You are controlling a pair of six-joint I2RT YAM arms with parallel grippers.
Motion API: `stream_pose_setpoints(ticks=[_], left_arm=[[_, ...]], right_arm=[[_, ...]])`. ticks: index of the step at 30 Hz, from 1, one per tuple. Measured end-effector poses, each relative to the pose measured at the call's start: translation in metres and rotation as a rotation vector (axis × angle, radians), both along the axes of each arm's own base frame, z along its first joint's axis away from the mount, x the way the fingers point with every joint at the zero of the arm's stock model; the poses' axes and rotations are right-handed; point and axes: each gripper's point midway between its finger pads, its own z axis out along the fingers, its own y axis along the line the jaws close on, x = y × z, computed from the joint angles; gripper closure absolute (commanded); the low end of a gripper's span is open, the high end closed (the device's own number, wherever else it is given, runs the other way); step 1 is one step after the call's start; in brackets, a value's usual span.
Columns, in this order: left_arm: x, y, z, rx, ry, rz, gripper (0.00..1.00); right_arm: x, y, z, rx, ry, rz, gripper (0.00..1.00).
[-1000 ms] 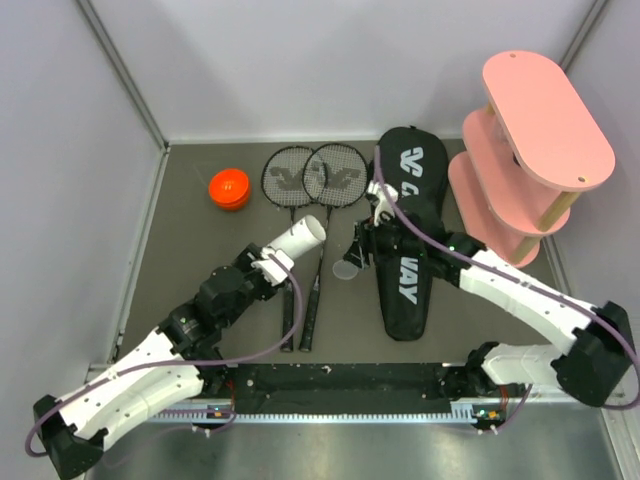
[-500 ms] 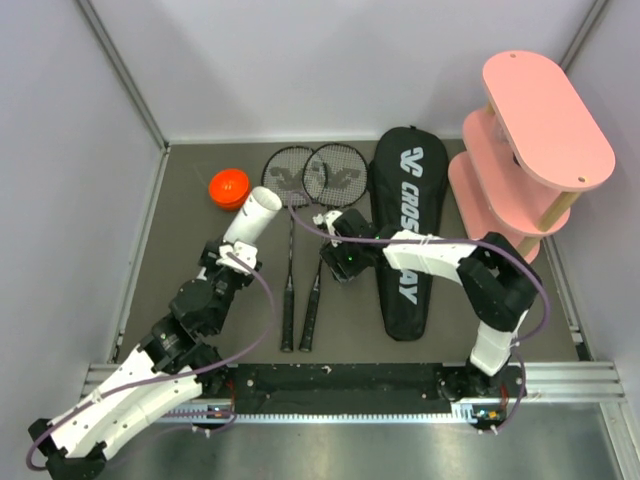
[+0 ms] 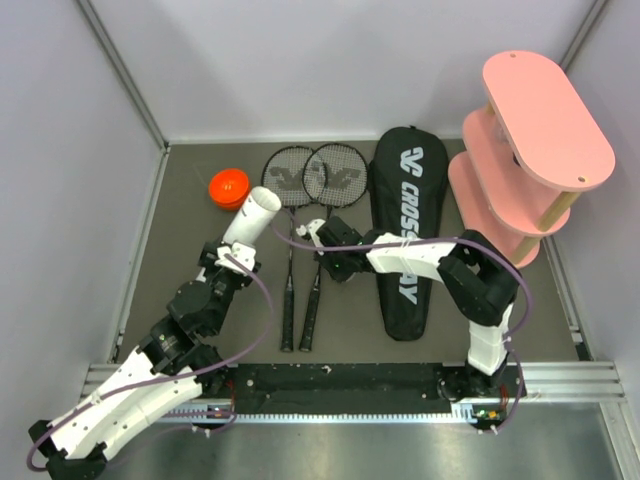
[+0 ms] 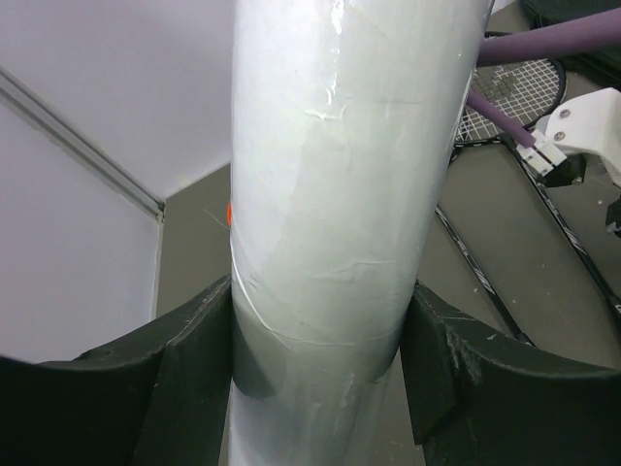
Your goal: Pack up the badminton gear
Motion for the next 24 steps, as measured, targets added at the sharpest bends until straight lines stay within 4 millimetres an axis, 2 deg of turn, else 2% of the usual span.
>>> stream_pose_setpoints(ticks=[3, 9, 12, 14, 17, 19, 24], left_arm=[[0.000, -0.001, 0.000, 0.000, 0.000, -0.006, 1.00], [-0.002, -0.007, 0.001, -0.007, -0.007, -0.048, 1.00], [-0.004, -0.015, 0.000, -0.007, -0.006, -0.095, 1.00], [-0.006, -0.021, 0.000, -0.008, -0.006, -0.134, 1.00], [-0.010, -0.032, 0.001, -0.011, -0.008, -0.201, 1.00], [-0.014, -0.041, 0.001, -0.012, -0.010, -0.255, 1.00], [-0.025, -0.066, -0.002, -0.006, 0.001, -0.409, 1.00]], right_arm=[[0.000, 0.002, 0.000, -0.007, -0.014, -0.008, 1.00], [0.003, -0.010, 0.003, -0.018, -0.037, -0.056, 1.00], [-0.008, -0.020, 0.019, 0.079, 0.032, -0.077, 1.00], [-0.011, -0.030, 0.045, 0.212, 0.082, -0.113, 1.00], [-0.005, -0.043, 0.099, 0.435, 0.095, -0.141, 1.00], [-0.009, -0.044, 0.134, 0.544, 0.088, -0.109, 1.00], [-0.063, -0.033, 0.224, 0.792, 0.077, 0.131, 1.00]])
